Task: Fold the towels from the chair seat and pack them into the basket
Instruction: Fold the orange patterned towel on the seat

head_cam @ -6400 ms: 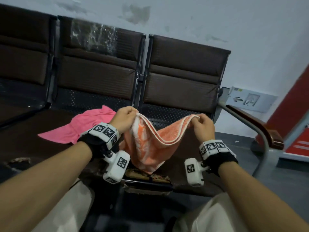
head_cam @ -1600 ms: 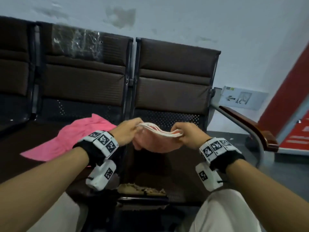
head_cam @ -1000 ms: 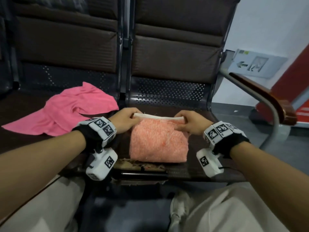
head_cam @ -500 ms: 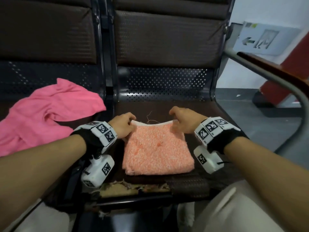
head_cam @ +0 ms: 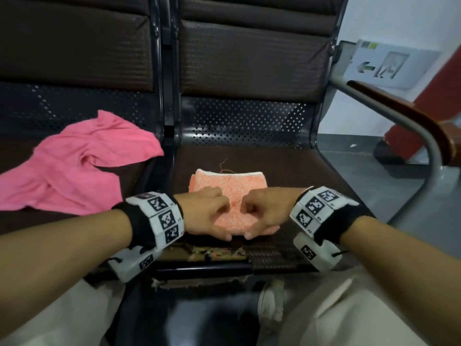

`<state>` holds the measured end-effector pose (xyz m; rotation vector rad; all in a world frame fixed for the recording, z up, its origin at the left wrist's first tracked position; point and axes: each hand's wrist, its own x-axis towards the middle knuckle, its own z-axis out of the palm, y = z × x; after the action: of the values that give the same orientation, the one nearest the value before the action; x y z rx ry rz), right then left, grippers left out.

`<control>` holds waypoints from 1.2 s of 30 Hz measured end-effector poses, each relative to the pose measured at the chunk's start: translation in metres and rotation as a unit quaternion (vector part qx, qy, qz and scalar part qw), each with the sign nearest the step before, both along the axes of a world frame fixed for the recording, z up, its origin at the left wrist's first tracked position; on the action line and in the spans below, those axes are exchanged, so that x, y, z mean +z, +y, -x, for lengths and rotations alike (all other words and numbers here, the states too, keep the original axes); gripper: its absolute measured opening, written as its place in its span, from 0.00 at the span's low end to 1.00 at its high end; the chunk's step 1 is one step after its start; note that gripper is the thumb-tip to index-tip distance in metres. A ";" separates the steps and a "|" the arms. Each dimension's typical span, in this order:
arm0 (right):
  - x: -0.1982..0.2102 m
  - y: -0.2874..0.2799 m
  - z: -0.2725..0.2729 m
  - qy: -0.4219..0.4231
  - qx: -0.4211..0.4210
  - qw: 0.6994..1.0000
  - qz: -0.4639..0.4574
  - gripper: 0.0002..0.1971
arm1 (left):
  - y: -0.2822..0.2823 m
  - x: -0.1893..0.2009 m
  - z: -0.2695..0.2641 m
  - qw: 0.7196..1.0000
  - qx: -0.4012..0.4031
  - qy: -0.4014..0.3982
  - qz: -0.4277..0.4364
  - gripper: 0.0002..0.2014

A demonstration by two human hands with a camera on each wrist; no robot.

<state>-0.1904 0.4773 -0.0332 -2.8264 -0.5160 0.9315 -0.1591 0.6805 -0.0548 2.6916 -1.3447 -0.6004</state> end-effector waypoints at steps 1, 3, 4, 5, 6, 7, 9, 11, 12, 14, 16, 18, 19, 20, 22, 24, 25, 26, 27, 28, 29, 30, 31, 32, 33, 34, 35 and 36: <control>-0.003 0.000 0.004 -0.007 0.006 1.000 0.003 0.37 | 0.002 0.000 0.001 1.000 0.000 -0.024 -0.019 0.33; -0.009 0.002 0.011 -0.033 0.014 0.999 0.009 0.40 | 0.006 0.001 0.002 0.998 0.014 -0.053 -0.044 0.32; -0.011 0.002 0.013 -0.050 0.016 0.999 0.014 0.40 | 0.006 0.002 0.002 0.997 0.021 -0.062 -0.051 0.29; -0.014 0.001 0.015 -0.067 0.018 0.997 0.022 0.39 | 0.006 0.003 0.002 0.996 0.023 -0.073 -0.054 0.26; -0.015 0.002 0.016 -0.081 0.019 0.996 0.030 0.37 | 0.005 0.004 0.001 0.995 0.022 -0.083 -0.053 0.22; -0.015 0.003 0.016 -0.093 0.016 0.995 0.034 0.35 | 0.004 0.005 0.001 0.995 0.022 -0.088 -0.041 0.17; -0.011 0.003 0.016 -0.119 0.006 0.993 0.017 0.25 | 0.005 0.010 -0.001 0.997 0.034 -0.068 -0.005 0.10; -0.002 0.000 0.013 -0.144 -0.011 0.989 -0.022 0.12 | 0.009 0.014 -0.007 0.997 0.058 -0.032 0.029 0.05; 0.003 -0.003 0.010 -0.152 -0.027 0.987 -0.042 0.10 | 0.012 0.016 -0.011 0.996 0.072 -0.012 0.047 0.04; 0.011 -0.010 0.004 -0.141 -0.092 0.980 -0.110 0.09 | 0.019 0.019 -0.019 0.988 0.112 0.047 0.091 0.04; 0.012 -0.016 -0.003 -0.105 -0.161 0.963 -0.189 0.08 | 0.025 0.020 -0.027 0.973 0.153 0.108 0.137 0.09; 0.008 -0.019 -0.011 -0.097 -0.211 0.947 -0.222 0.07 | 0.028 0.017 -0.036 0.962 0.168 0.132 0.168 0.11; 0.005 -0.019 -0.016 -0.100 -0.234 0.940 -0.225 0.07 | 0.030 0.015 -0.041 0.959 0.171 0.144 0.172 0.12; 0.002 -0.019 -0.022 -0.103 -0.257 0.935 -0.224 0.06 | 0.031 0.012 -0.045 0.955 0.177 0.164 0.173 0.14; -0.004 -0.017 -0.032 -0.104 -0.288 0.929 -0.210 0.07 | 0.035 0.006 -0.055 0.933 0.207 0.233 0.180 0.18; -0.009 -0.014 -0.040 -0.102 -0.300 0.932 -0.177 0.10 | 0.038 -0.001 -0.063 0.905 0.243 0.286 0.198 0.20; -0.011 -0.013 -0.043 -0.099 -0.304 0.934 -0.156 0.13 | 0.038 -0.005 -0.066 0.903 0.252 0.283 0.202 0.18; -0.013 -0.011 -0.045 -0.095 -0.311 0.936 -0.134 0.15 | 0.037 -0.008 -0.069 0.907 0.257 0.265 0.204 0.15; -0.014 -0.010 -0.047 -0.088 -0.321 0.936 -0.111 0.18 | 0.035 -0.011 -0.071 0.914 0.258 0.237 0.203 0.13; -0.014 -0.009 -0.048 -0.078 -0.333 0.936 -0.086 0.20 | 0.034 -0.013 -0.072 0.924 0.255 0.208 0.195 0.12; -0.014 -0.009 -0.049 -0.064 -0.344 0.935 -0.057 0.24 | 0.033 -0.014 -0.074 0.935 0.247 0.185 0.176 0.13; -0.013 -0.010 -0.049 -0.044 -0.357 0.933 -0.028 0.29 | 0.032 -0.015 -0.075 0.944 0.240 0.171 0.150 0.14; -0.012 -0.011 -0.048 -0.016 -0.371 0.928 -0.007 0.33 | 0.032 -0.016 -0.076 0.951 0.232 0.161 0.124 0.15; -0.012 -0.011 -0.047 0.016 -0.391 0.920 -0.005 0.36 | 0.031 -0.016 -0.077 0.956 0.226 0.151 0.108 0.16; -0.012 -0.010 -0.045 0.047 -0.415 0.909 -0.023 0.38 | 0.030 -0.015 -0.077 0.960 0.220 0.141 0.104 0.16; -0.013 -0.008 -0.044 0.070 -0.440 0.894 -0.053 0.38 | 0.029 -0.015 -0.076 0.963 0.211 0.132 0.105 0.17; -0.014 -0.006 -0.043 0.080 -0.464 0.878 -0.083 0.36 | 0.027 -0.015 -0.075 0.967 0.198 0.126 0.103 0.17; -0.014 -0.003 -0.041 0.083 -0.486 0.863 -0.114 0.34 | 0.025 -0.015 -0.073 0.971 0.183 0.121 0.097 0.18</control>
<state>-0.1495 0.4743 -0.0471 -2.2481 0.7258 0.7727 -0.0865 0.7056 -0.0695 2.5143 -0.7766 -0.6874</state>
